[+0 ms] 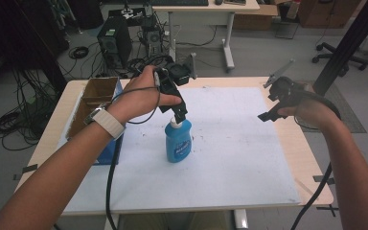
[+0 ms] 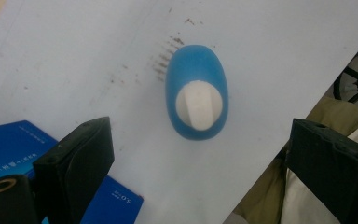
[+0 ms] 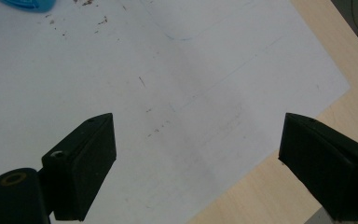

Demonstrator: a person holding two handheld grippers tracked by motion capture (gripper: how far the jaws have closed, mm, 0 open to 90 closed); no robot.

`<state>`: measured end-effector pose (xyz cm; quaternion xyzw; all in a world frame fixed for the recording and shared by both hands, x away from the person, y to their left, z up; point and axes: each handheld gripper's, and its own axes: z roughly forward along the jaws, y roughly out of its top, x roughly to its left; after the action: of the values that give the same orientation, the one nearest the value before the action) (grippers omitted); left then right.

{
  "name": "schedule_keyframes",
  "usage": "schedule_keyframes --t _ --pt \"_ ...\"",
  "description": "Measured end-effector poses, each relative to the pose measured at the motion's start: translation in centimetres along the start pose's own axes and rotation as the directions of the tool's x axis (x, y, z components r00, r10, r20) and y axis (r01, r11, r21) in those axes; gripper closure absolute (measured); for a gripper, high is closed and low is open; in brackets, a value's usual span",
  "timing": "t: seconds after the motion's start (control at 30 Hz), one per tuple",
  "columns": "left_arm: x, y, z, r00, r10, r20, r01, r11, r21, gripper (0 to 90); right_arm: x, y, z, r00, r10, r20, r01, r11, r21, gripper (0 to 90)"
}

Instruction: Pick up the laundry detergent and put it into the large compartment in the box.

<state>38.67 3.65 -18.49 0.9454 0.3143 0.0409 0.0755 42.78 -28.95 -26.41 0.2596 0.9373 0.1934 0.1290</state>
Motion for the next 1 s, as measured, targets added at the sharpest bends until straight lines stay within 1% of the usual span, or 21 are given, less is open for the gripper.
schedule_keyframes --t 0.27,0.4,0.53,0.63,0.7,0.83,1.0 --pt "0.0 0.3 0.3 0.9995 -0.032 -0.006 0.032 0.9995 0.007 8.0 0.0 -0.2 0.0 1.0000 0.004 -0.002 -0.004 1.000 -0.003 11.1" --pt "-0.2 0.5 0.5 0.9992 -0.039 -0.009 0.039 0.9992 0.008 8.3 0.0 -0.3 0.1 1.0000 0.007 -0.002 -0.007 1.000 -0.005 11.1" --pt "-0.4 0.7 0.8 0.9987 -0.046 -0.021 0.047 0.9988 0.015 8.3 0.0 -0.3 0.2 1.0000 0.005 -0.005 -0.005 1.000 -0.007 11.1" --pt "-0.5 0.8 1.1 0.9983 -0.057 -0.015 0.057 0.9983 0.014 8.3 0.0 -0.4 0.2 1.0000 0.007 -0.004 -0.007 1.000 -0.006 11.1" --pt "-0.4 0.8 1.3 0.9981 -0.060 -0.013 0.060 0.9981 0.013 8.3 0.0 -0.4 0.1 1.0000 0.007 -0.004 -0.007 1.000 -0.008 11.1" --pt "-0.2 0.8 1.7 0.9980 -0.063 0.002 0.063 0.9979 0.010 8.4 -0.1 -0.5 0.1 1.0000 0.006 -0.004 -0.006 1.000 -0.009 11.1" --pt "-0.1 0.7 2.1 0.9988 -0.049 0.007 0.049 0.9988 0.006 8.7 -0.1 -0.5 0.1 1.0000 0.009 -0.004 -0.009 1.000 -0.009 11.0"
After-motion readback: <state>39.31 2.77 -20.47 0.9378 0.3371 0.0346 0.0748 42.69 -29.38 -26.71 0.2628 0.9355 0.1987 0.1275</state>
